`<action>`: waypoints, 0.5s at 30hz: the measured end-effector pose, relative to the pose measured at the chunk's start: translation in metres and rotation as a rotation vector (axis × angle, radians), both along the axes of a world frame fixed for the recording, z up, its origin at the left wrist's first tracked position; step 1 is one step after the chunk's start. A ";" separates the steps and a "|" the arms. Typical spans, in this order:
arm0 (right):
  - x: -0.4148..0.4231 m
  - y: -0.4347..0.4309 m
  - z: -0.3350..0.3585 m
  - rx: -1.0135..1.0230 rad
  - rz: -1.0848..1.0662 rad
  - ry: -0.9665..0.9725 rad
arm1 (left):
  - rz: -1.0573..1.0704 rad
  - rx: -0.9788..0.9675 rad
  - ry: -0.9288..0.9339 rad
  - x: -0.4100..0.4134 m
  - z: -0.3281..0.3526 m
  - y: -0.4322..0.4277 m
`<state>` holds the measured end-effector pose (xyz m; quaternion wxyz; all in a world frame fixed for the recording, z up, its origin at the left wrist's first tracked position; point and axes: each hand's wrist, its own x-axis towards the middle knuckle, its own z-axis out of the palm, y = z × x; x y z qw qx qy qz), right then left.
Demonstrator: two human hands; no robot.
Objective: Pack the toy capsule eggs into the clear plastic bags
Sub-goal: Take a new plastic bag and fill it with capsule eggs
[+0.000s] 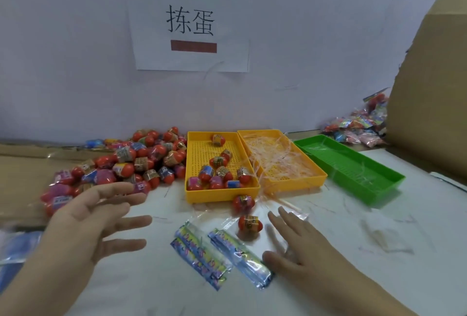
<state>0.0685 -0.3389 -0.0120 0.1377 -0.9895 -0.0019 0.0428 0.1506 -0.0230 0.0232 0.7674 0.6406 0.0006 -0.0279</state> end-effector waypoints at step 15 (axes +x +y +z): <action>0.036 -0.015 0.081 0.505 -0.055 -0.299 | -0.024 -0.015 -0.020 -0.006 0.001 -0.004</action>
